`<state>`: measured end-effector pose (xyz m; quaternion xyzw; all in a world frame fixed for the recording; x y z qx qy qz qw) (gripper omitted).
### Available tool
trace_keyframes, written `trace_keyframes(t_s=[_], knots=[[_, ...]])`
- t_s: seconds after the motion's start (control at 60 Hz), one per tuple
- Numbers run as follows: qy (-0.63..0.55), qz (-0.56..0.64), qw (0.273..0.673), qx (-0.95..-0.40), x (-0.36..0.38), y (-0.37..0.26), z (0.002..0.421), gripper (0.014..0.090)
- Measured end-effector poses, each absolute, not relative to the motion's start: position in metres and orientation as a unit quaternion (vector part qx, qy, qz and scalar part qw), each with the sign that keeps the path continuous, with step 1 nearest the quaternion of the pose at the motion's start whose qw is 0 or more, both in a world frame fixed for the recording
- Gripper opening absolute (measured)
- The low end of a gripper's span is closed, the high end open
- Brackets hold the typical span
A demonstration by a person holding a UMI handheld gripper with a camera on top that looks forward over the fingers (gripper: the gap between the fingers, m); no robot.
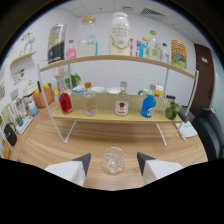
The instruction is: Make me a cup of Mount Fuji.
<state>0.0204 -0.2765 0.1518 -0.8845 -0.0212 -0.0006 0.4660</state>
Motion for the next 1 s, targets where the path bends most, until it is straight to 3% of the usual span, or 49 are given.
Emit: trace_keyframes(t_s=[0.35, 0.45, 0.65, 0.833, 0.933, 1.0], knots=[[-0.002, -0.004, 0.464, -0.886, 0.011, -0.312, 0.146, 0.0849], [0.006, 0.016, 0.489, -0.872, -0.011, -0.309, 0.156, 0.0855], [0.003, 0.041, 0.566, -0.824, -0.049, -0.249, 0.199, 0.0853], [-0.004, 0.025, 0.599, -0.8, -0.056, -0.173, 0.21, 0.0851], [0.005, 0.026, 0.605, -0.796, -0.057, -0.141, 0.207, 0.0809], [0.006, 0.026, 0.606, -0.795, -0.059, -0.124, 0.201, 0.0742]])
